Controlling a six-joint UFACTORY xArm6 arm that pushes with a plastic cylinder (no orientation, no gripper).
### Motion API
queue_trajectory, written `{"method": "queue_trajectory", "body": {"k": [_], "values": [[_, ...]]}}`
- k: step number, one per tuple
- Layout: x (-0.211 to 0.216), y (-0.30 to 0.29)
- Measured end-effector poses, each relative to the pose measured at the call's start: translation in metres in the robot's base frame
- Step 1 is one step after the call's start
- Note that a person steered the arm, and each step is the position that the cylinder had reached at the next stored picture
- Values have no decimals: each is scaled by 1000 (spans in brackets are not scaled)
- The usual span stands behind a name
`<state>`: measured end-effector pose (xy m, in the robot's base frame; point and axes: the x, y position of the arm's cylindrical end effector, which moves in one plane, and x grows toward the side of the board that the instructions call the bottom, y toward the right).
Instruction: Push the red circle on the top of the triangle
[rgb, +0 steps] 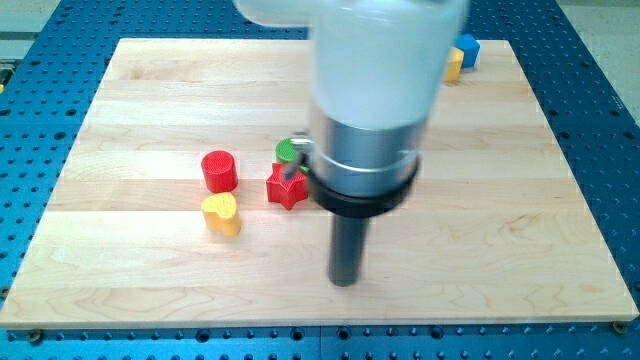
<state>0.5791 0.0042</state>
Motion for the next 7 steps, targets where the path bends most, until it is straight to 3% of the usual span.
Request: {"method": "queue_trajectory", "body": {"k": [2,3,5,6,7], "values": [[-57,-102],[-113,-98],[-135,-149],[-190,-151],[-180,-191]]}}
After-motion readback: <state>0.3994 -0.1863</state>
